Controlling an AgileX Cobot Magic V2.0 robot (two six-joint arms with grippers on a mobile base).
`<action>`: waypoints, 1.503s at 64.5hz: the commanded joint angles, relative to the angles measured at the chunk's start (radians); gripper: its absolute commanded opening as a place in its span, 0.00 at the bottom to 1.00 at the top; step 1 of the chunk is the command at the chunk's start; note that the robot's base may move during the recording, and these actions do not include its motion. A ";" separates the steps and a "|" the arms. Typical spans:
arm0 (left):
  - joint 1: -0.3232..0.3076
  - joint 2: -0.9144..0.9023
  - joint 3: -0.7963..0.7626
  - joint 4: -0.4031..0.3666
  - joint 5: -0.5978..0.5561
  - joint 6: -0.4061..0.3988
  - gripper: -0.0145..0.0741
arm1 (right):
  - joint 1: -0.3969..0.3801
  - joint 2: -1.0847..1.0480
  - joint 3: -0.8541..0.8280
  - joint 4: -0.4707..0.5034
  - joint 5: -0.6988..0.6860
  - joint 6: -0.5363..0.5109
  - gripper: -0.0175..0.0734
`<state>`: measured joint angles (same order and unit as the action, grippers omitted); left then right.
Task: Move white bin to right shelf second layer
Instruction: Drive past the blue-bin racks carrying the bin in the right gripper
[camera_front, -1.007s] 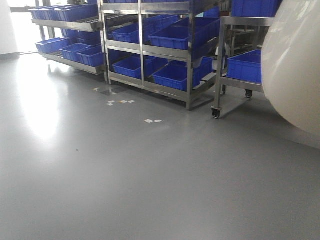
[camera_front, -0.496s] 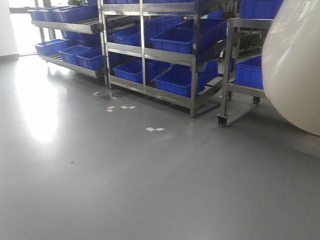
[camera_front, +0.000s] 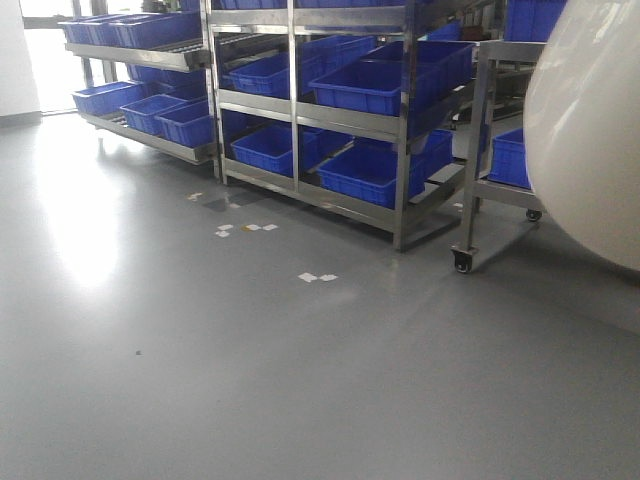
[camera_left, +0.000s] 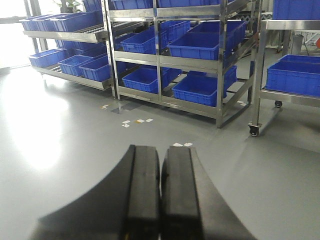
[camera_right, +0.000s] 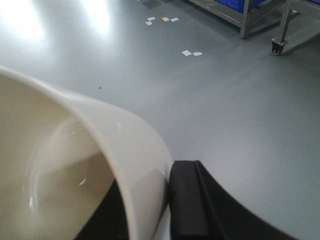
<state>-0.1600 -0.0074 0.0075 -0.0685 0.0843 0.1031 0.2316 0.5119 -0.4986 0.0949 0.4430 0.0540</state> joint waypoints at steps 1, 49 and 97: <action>0.001 -0.014 0.037 -0.005 -0.084 -0.004 0.26 | -0.003 0.003 -0.033 0.003 -0.095 -0.001 0.26; 0.001 -0.014 0.037 -0.005 -0.084 -0.004 0.26 | -0.003 0.003 -0.033 0.003 -0.095 -0.001 0.26; 0.001 -0.014 0.037 -0.005 -0.084 -0.004 0.26 | -0.003 0.003 -0.033 0.003 -0.095 -0.001 0.26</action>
<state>-0.1600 -0.0074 0.0075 -0.0685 0.0843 0.1031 0.2316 0.5119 -0.4986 0.0949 0.4430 0.0540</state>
